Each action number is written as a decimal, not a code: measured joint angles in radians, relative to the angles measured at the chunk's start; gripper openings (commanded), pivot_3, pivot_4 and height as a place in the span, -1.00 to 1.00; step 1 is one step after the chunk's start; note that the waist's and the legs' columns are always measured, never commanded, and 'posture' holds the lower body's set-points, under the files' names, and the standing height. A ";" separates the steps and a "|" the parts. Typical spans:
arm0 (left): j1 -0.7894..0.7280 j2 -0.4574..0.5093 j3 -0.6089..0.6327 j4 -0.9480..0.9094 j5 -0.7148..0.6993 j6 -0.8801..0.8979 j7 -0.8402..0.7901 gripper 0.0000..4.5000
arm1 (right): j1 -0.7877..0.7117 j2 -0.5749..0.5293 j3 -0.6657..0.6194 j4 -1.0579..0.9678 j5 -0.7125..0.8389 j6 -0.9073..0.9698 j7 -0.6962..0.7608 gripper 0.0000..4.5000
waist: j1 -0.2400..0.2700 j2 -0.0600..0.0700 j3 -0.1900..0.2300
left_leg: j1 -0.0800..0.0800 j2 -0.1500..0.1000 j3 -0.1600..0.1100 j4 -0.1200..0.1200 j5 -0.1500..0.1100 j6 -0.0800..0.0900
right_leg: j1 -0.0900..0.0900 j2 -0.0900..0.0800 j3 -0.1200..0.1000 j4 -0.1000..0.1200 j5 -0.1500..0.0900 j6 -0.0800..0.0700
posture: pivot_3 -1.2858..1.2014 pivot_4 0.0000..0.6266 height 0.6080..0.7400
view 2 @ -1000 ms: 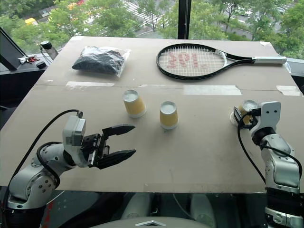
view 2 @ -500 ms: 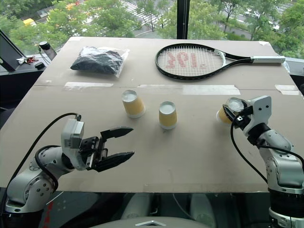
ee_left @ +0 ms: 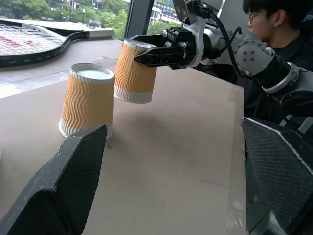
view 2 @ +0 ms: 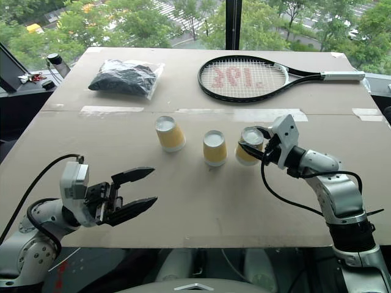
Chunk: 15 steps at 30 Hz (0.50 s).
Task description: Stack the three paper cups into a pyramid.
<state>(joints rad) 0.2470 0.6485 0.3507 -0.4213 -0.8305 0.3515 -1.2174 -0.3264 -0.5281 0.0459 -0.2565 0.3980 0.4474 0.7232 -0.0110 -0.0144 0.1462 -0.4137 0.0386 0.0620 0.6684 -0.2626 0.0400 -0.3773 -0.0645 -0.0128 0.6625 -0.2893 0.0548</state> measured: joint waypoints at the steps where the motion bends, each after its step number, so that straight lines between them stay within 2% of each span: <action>1: 0.014 0.004 0.012 0.000 -0.004 -0.004 -0.013 1.00 | -0.009 0.003 0.006 0.009 -0.004 -0.007 0.007 -0.02 | -0.002 0.000 0.000 | 0.000 0.000 0.000 0.000 0.000 0.000 | 0.000 0.000 0.000 0.000 0.000 0.000 | 0.03 -0.52 1.00; 15: 0.064 0.012 0.055 0.001 -0.017 -0.033 -0.060 1.00 | -0.037 0.045 0.068 0.086 -0.077 -0.096 0.046 -0.02 | -0.001 0.000 0.000 | 0.000 0.000 0.000 0.000 0.000 0.000 | 0.000 0.000 0.000 0.000 0.000 0.000 | 0.03 -0.52 1.00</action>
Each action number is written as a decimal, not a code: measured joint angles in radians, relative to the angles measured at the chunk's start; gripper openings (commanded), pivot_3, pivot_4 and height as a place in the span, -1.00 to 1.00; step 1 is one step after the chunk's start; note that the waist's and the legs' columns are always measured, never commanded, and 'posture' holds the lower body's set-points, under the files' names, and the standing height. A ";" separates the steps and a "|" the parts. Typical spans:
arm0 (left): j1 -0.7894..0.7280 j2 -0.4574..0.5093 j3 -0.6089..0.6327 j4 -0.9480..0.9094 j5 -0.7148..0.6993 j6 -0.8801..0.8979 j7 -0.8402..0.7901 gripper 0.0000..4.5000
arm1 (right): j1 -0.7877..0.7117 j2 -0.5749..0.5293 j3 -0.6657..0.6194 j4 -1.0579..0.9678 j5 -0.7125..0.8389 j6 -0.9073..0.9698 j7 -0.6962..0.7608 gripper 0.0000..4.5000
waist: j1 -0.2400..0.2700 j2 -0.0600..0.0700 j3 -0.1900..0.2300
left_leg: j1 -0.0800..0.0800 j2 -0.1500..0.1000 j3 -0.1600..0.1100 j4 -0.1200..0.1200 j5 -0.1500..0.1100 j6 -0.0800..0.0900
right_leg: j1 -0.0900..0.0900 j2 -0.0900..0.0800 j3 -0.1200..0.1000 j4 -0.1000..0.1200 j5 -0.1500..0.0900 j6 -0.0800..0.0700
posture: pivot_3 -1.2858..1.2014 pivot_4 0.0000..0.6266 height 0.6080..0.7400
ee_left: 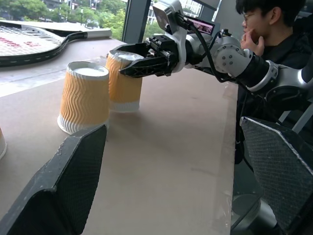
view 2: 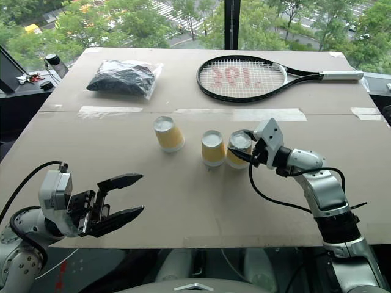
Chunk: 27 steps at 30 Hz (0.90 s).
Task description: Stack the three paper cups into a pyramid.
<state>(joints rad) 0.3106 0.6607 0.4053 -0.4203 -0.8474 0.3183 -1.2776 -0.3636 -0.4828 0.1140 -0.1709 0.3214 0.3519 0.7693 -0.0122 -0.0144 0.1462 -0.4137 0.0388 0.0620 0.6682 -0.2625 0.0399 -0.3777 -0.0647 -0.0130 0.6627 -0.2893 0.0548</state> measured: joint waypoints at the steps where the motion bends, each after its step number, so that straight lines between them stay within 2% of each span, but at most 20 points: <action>1: 0.003 0.000 0.000 0.000 0.000 -0.001 -0.002 1.00 | 0.000 0.004 0.001 0.006 -0.003 -0.009 0.001 -0.02 | 0.000 0.000 0.000 | 0.000 0.000 0.000 0.000 0.000 0.000 | 0.000 0.000 0.000 0.000 0.000 0.000 | 0.03 -0.52 1.00; 18: 0.004 -0.013 0.006 0.002 0.000 -0.013 -0.006 1.00 | -0.006 0.032 0.034 0.055 -0.079 -0.057 0.008 -0.02 | 0.000 0.000 0.000 | 0.000 0.000 0.000 0.000 0.000 0.000 | 0.000 0.000 0.000 0.000 0.000 0.000 | 0.03 -0.52 1.00; 20: 0.004 -0.015 0.006 0.004 0.001 -0.019 -0.005 1.00 | -0.009 0.032 0.036 0.057 -0.082 -0.058 0.011 0.44 | -0.001 0.000 0.000 | 0.000 0.000 0.000 0.000 0.000 0.000 | 0.000 0.000 0.000 0.000 0.000 0.000 | 0.03 -0.52 1.00; 23: 0.003 -0.020 0.006 0.011 0.001 -0.021 -0.004 1.00 | -0.013 0.031 0.044 0.077 -0.088 -0.058 0.024 0.98 | -0.001 0.000 0.000 | 0.000 0.000 0.000 0.000 0.000 0.000 | 0.000 0.000 0.000 0.000 0.000 0.000 | 0.03 -0.52 1.00; 27: 0.003 -0.026 0.006 0.016 0.001 -0.022 0.002 1.00 | -0.013 0.031 0.046 0.084 -0.086 -0.072 0.039 0.98 | -0.001 0.000 0.000 | 0.000 0.000 0.000 0.000 0.000 0.000 | 0.000 0.000 0.000 0.000 0.000 0.000 | 0.03 -0.52 1.00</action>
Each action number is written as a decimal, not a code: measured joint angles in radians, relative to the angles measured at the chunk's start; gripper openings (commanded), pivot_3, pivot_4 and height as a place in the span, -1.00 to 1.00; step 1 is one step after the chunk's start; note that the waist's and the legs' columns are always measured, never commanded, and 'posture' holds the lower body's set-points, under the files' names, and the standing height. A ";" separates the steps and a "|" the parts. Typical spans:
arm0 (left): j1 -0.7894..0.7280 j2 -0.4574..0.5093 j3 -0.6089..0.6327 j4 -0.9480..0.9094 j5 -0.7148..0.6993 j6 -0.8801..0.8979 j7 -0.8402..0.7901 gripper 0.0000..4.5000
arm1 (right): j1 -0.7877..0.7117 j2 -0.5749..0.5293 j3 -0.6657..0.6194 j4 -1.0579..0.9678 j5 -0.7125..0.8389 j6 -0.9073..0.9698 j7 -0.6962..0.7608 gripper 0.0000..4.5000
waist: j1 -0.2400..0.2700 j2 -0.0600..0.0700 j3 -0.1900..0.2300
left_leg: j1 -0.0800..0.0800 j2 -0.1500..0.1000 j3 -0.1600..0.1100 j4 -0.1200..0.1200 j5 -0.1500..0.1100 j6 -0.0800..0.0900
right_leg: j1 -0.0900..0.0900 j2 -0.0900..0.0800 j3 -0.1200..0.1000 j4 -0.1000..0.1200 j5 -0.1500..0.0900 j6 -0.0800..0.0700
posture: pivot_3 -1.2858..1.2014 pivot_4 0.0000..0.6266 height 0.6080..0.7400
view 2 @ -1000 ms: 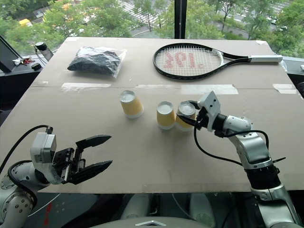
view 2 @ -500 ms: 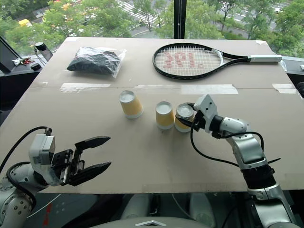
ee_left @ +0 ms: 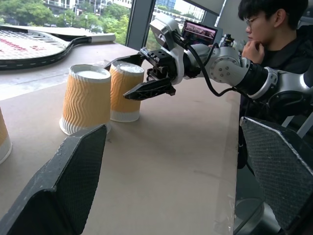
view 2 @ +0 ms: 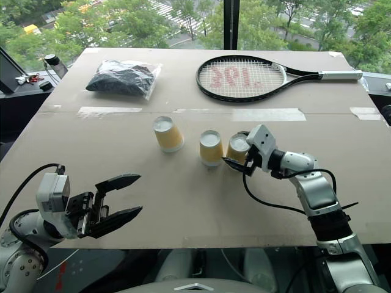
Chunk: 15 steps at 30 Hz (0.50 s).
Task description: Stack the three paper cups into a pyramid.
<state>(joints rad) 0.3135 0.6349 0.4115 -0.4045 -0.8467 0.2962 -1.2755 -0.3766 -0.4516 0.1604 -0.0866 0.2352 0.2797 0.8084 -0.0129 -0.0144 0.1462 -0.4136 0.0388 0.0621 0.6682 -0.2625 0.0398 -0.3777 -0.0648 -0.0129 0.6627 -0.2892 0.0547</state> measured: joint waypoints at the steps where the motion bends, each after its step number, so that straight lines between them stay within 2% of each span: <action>1: -0.001 -0.002 0.000 0.005 0.000 0.000 0.007 1.00 | 0.000 -0.001 -0.002 -0.003 0.003 -0.010 0.007 0.98 | 0.000 0.000 0.000 | 0.000 0.000 0.000 0.000 0.000 0.000 | 0.000 0.000 0.000 0.000 0.000 0.000 | 0.03 -0.52 1.00; 9: -0.131 -0.037 0.002 0.133 0.071 0.004 0.199 1.00 | 0.102 -0.056 -0.141 -0.196 0.173 -0.070 0.105 0.98 | 0.011 -0.001 0.000 | 0.000 0.000 -0.001 0.000 0.000 0.001 | 0.001 -0.001 -0.001 0.000 0.000 0.000 | 0.03 -0.52 1.00; 15: -0.320 -0.009 -0.091 0.234 0.162 0.082 0.324 1.00 | 0.256 -0.155 -0.265 -0.355 0.305 -0.060 0.157 0.98 | 0.020 -0.001 0.000 | 0.000 0.000 -0.001 0.000 0.000 0.001 | 0.001 -0.001 -0.001 0.000 0.000 0.000 | 0.03 -0.52 1.00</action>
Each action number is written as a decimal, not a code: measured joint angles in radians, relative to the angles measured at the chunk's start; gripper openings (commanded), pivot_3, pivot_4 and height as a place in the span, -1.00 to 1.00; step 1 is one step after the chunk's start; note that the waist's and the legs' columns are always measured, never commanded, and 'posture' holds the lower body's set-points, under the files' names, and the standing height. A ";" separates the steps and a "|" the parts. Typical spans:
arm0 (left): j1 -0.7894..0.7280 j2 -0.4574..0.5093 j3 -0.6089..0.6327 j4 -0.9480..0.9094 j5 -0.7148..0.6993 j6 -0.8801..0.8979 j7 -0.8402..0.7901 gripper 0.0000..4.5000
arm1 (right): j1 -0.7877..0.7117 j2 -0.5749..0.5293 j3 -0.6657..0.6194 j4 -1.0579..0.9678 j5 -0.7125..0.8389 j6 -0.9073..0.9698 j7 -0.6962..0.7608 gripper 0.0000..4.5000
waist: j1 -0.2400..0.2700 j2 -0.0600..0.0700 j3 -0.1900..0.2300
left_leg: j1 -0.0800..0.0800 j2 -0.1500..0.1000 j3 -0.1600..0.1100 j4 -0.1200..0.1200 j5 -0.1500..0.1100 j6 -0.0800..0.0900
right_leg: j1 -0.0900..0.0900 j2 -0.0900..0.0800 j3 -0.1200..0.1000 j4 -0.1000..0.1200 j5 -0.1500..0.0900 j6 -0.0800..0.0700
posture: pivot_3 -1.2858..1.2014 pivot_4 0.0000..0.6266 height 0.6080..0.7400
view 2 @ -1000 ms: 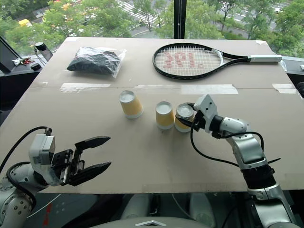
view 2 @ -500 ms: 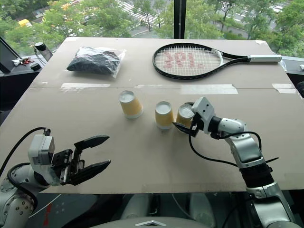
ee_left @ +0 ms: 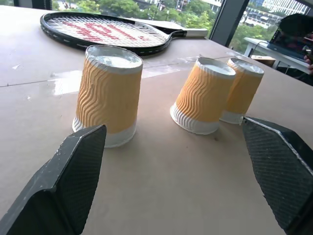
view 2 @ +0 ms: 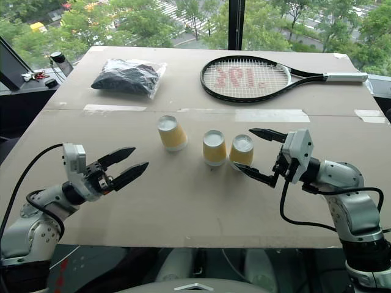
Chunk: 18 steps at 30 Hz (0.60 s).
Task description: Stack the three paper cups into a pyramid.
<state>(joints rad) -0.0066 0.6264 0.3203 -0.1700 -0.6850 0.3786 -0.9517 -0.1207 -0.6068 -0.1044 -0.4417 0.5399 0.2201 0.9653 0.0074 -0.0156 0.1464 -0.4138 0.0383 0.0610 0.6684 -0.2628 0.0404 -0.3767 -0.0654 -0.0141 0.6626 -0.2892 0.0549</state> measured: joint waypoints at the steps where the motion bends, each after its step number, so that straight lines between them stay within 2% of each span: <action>1: -0.047 0.006 -0.031 0.022 0.021 0.011 0.010 1.00 | 0.042 -0.023 -0.033 -0.031 0.026 0.012 0.005 0.98 | 0.004 0.000 0.000 | 0.000 0.000 0.000 0.000 0.000 0.000 | 0.000 0.000 0.000 0.000 0.000 0.000 | 0.03 -0.52 1.00; 5: -0.248 0.027 -0.126 0.173 0.119 0.032 0.033 1.00 | 0.245 -0.094 -0.175 -0.160 0.132 0.066 0.009 0.98 | 0.012 -0.001 0.000 | 0.000 0.000 -0.001 0.000 0.000 0.000 | 0.001 0.001 -0.001 0.000 0.000 0.000 | 0.03 -0.52 1.00; 8: -0.349 0.026 -0.170 0.272 0.168 0.031 0.032 1.00 | 0.331 -0.098 -0.232 -0.221 0.155 0.080 -0.009 0.98 | 0.000 -0.002 0.000 | 0.000 0.000 0.000 0.000 0.000 0.000 | 0.000 0.001 0.001 0.000 0.000 0.000 | 0.03 -0.52 1.00; 17: -0.535 -0.034 -0.270 0.459 0.260 0.008 -0.002 1.00 | 0.462 -0.072 -0.293 -0.333 0.171 0.080 -0.094 0.98 | 0.006 -0.002 0.001 | 0.000 -0.001 0.000 0.001 0.002 -0.003 | 0.000 0.002 0.001 0.000 0.000 0.000 | 0.03 -0.52 1.00; 18: -0.547 -0.037 -0.279 0.475 0.272 0.002 -0.005 0.89 | 0.471 -0.070 -0.295 -0.340 0.170 0.080 -0.103 1.00 | 0.006 -0.003 0.001 | 0.000 -0.001 0.000 0.001 0.002 -0.004 | 0.000 0.002 0.001 0.000 0.000 0.000 | 0.03 -0.52 1.00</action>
<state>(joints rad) -0.5534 0.5891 0.0409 0.3054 -0.4128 0.3810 -0.9564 0.3508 -0.6772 -0.3996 -0.7819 0.7102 0.3003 0.8625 0.0138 -0.0182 0.1470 -0.4143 0.0374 0.0609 0.6690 -0.2604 0.0363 -0.3766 -0.0635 -0.0133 0.6625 -0.2891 0.0553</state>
